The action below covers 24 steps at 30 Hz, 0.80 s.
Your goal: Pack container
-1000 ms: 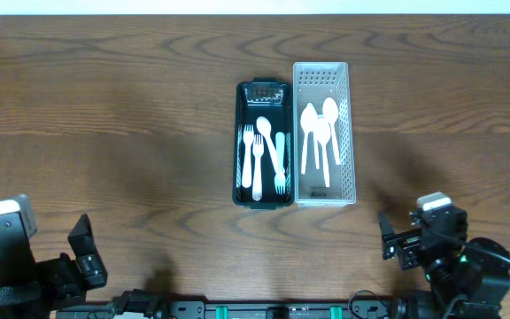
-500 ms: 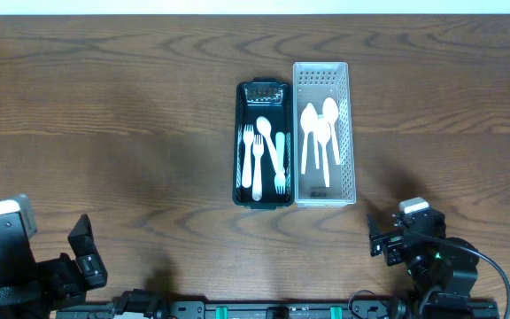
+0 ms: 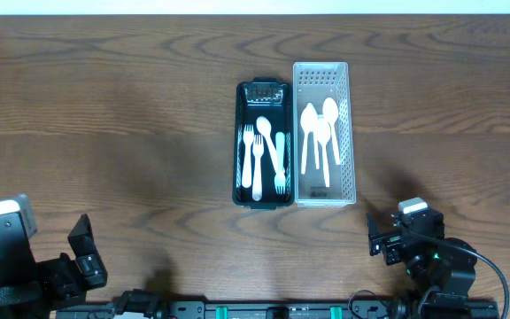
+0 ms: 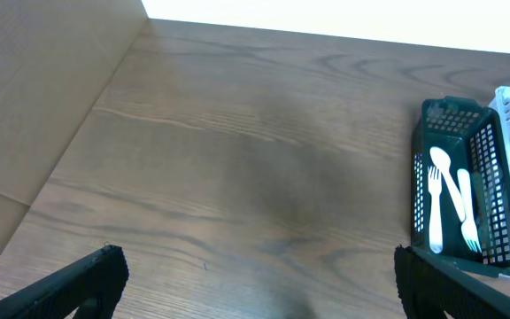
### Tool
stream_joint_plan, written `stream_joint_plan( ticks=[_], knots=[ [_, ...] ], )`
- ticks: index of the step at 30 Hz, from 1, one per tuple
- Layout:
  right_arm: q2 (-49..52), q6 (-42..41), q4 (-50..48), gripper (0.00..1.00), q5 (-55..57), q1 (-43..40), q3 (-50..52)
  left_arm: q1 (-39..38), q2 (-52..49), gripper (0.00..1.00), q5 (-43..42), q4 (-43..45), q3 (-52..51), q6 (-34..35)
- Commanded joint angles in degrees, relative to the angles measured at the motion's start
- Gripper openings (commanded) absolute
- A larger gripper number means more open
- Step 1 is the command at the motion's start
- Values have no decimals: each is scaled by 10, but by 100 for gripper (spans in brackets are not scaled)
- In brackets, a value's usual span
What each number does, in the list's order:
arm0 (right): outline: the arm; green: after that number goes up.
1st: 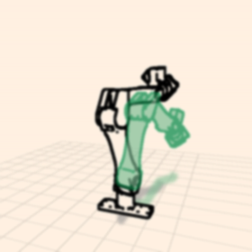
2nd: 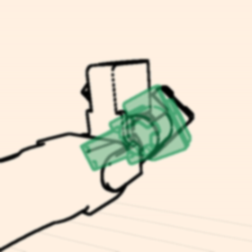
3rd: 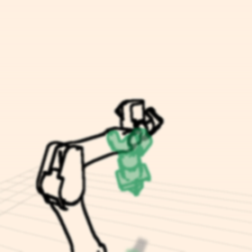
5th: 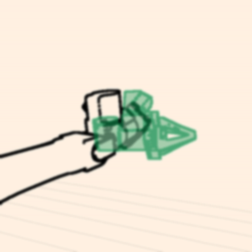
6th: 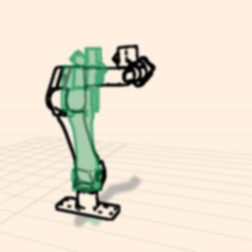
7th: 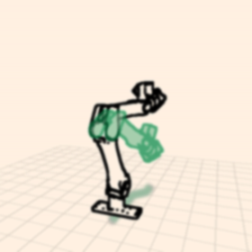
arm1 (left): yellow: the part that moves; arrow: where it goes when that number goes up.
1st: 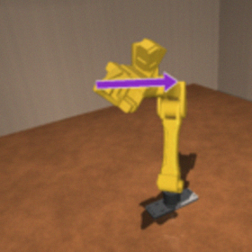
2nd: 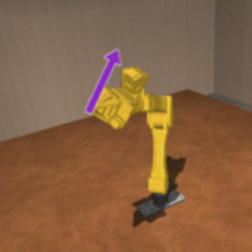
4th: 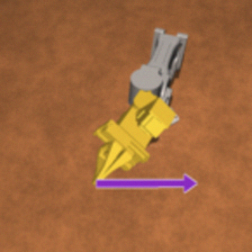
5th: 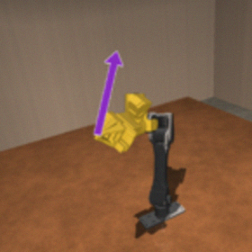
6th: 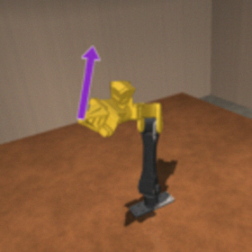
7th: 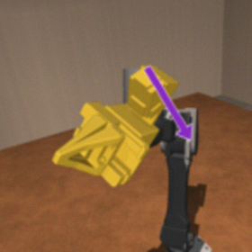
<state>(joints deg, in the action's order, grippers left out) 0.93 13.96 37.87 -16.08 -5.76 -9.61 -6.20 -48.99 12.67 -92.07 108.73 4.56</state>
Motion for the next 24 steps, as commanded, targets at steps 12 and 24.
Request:
stream_joint_plan(
  ticks=[12,24],
  knots=[
    [-6,5,0,99,0,2,3,2,0,98,9,-16,3,7],
    [-6,5,0,99,0,2,3,7,3,98,9,-16,3,7]
  ],
)
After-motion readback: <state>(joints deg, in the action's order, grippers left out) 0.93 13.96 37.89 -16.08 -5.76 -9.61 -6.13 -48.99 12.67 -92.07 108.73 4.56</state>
